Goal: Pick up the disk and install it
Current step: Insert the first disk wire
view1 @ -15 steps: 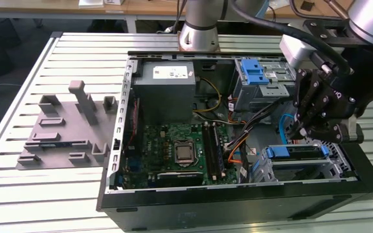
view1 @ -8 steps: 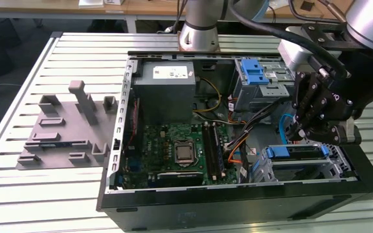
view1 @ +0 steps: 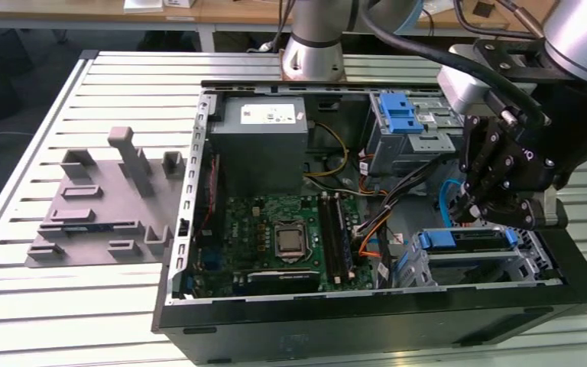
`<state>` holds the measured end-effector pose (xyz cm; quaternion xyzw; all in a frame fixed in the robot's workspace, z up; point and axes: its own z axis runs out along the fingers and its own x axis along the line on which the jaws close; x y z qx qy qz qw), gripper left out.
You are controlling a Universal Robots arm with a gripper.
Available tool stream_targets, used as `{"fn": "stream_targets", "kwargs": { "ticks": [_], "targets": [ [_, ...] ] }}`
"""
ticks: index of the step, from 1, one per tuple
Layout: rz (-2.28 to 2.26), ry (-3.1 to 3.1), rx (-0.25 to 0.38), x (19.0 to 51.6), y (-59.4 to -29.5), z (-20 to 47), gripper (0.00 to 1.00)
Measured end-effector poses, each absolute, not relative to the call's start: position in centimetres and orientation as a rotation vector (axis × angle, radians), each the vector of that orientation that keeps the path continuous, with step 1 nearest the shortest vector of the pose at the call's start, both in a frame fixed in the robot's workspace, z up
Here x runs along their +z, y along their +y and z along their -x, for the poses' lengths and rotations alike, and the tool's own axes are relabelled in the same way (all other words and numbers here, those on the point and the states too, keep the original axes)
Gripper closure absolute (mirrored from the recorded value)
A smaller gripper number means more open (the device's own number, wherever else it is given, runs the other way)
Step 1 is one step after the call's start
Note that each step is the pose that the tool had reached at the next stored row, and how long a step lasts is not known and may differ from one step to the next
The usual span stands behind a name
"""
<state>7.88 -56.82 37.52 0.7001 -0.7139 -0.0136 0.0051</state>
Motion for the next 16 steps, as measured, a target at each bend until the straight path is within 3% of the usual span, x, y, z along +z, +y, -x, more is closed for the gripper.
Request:
{"fn": "stream_targets", "kwargs": {
  "ticks": [16],
  "targets": [
    [-2.191,-2.235,-0.045,37.4,-56.3,-10.5,0.89]
  ]
}}
